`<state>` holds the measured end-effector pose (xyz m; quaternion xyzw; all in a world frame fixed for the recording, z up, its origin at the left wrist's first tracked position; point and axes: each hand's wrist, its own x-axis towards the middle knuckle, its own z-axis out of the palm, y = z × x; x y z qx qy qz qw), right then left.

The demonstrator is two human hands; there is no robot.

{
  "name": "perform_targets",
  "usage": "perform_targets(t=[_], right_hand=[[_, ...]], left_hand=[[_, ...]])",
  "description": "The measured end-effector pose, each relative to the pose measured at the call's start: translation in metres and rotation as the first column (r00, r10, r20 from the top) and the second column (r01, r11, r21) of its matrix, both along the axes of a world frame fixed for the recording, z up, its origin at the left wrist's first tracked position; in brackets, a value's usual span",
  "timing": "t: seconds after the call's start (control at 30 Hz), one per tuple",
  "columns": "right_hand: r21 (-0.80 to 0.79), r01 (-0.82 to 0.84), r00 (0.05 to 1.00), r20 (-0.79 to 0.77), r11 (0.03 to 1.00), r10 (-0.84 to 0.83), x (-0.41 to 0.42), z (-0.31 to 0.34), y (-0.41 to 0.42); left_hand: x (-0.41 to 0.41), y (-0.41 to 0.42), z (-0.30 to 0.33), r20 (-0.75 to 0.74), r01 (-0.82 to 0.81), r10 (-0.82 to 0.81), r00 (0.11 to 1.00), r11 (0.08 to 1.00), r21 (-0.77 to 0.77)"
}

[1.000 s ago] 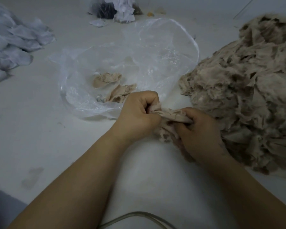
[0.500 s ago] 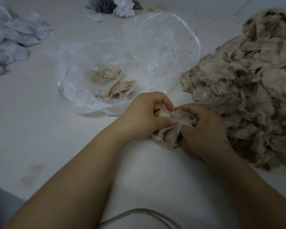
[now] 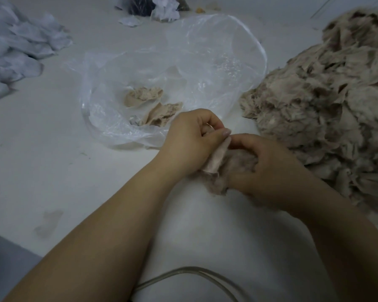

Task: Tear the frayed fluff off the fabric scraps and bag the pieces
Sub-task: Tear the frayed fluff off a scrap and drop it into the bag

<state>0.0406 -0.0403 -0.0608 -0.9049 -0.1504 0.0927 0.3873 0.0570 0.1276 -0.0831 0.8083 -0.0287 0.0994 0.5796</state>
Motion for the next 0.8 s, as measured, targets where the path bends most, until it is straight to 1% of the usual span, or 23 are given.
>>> perform_targets(t=[0.03, 0.07, 0.13, 0.2, 0.23, 0.33, 0.4, 0.5, 0.57, 0.63, 0.7, 0.8], right_hand=[[0.113, 0.05, 0.998, -0.053, 0.992, -0.044, -0.001, -0.002, 0.004], [0.183, 0.11, 0.992, -0.073, 0.977, -0.099, -0.002, -0.005, 0.008], [0.238, 0.19, 0.981, -0.078, 0.953, -0.176, -0.002, -0.011, 0.014], [0.29, 0.226, 0.973, -0.107, 0.93, -0.203, -0.001, -0.016, 0.016], [0.311, 0.246, 0.969, -0.118, 0.918, -0.219, 0.001, -0.017, 0.015], [0.355, 0.29, 0.957, -0.126, 0.889, -0.262, 0.006, -0.018, 0.009], [0.381, 0.283, 0.959, -0.134, 0.88, -0.25, 0.007, -0.02, 0.009], [0.398, 0.269, 0.963, -0.124, 0.877, -0.239, 0.008, -0.023, 0.009], [0.393, 0.291, 0.957, -0.121, 0.872, -0.265, 0.009, -0.022, 0.009], [0.411, 0.335, 0.942, -0.14, 0.848, -0.304, 0.01, -0.02, 0.008], [0.465, 0.35, 0.936, -0.203, 0.813, -0.287, 0.01, -0.018, 0.009], [0.542, 0.276, 0.941, -0.322, 0.794, -0.108, 0.005, -0.016, 0.014]], left_hand=[[0.0, 0.0, 0.0, -0.004, 0.004, -0.004, 1.0, 1.0, -0.01], [0.0, -0.001, 0.0, -0.013, 0.011, -0.011, 1.0, 1.0, -0.02], [-0.001, -0.003, 0.001, -0.03, 0.013, -0.013, 0.999, 1.0, -0.01], [-0.002, -0.003, 0.002, -0.047, 0.013, -0.013, 0.999, 1.0, 0.002], [-0.002, -0.002, 0.003, -0.062, 0.022, -0.024, 0.998, 0.999, -0.028], [-0.002, 0.006, 0.006, -0.099, 0.077, -0.096, 0.99, 0.981, -0.18], [-0.002, 0.01, 0.007, -0.124, 0.134, -0.159, 0.98, 0.973, -0.19], [-0.003, 0.009, 0.007, -0.166, 0.196, -0.218, 0.962, 0.971, -0.136], [-0.002, 0.009, 0.007, -0.18, 0.169, -0.203, 0.962, 0.967, -0.189], [-0.002, 0.01, 0.008, -0.185, 0.135, -0.186, 0.965, 0.958, -0.254], [-0.002, 0.01, 0.009, -0.193, 0.121, -0.177, 0.965, 0.955, -0.271], [-0.002, 0.007, 0.01, -0.191, 0.121, -0.175, 0.966, 0.956, -0.268]])
